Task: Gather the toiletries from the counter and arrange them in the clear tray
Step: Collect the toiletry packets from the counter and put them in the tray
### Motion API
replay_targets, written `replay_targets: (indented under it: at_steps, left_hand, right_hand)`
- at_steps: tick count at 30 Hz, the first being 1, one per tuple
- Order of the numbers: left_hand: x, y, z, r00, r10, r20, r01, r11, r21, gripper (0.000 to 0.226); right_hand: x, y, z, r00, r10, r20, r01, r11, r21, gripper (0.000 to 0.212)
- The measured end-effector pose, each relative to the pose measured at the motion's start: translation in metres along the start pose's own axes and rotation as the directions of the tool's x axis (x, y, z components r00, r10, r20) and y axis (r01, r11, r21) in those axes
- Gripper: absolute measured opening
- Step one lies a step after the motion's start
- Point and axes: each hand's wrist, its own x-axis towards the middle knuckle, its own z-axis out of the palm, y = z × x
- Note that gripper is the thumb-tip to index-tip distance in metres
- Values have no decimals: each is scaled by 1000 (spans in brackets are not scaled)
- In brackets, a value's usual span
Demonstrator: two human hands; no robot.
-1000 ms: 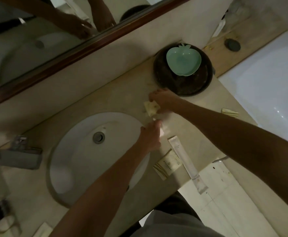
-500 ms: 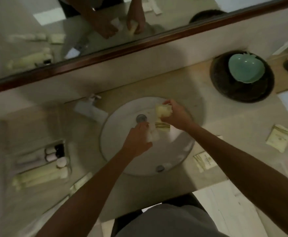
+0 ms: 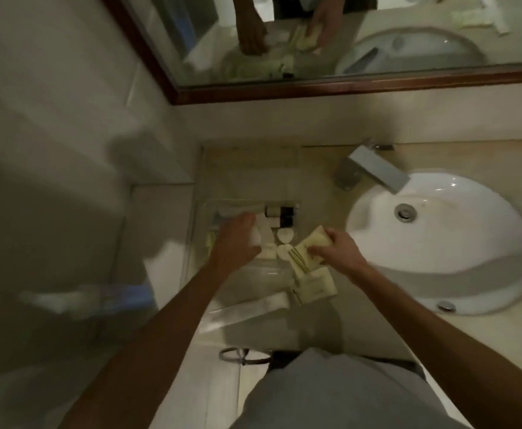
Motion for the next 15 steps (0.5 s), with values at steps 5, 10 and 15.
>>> replay_targets:
  at_steps: [5, 10, 15]
  left_hand:
    - [22, -44, -18, 994, 100, 33, -103, 984, 144, 64]
    - [41, -54, -25, 982, 190, 12, -189, 963, 194, 69]
    - [41, -64, -22, 983, 177, -40, -162, 956, 244, 107]
  right_hand:
    - [-5, -18, 38, 994, -37, 103, 36, 999, 4, 22]
    - [2, -31, 48, 995, -87, 40, 88, 995, -38, 25]
    - [6, -39, 50, 999, -53, -3, 53, 998, -46, 26]
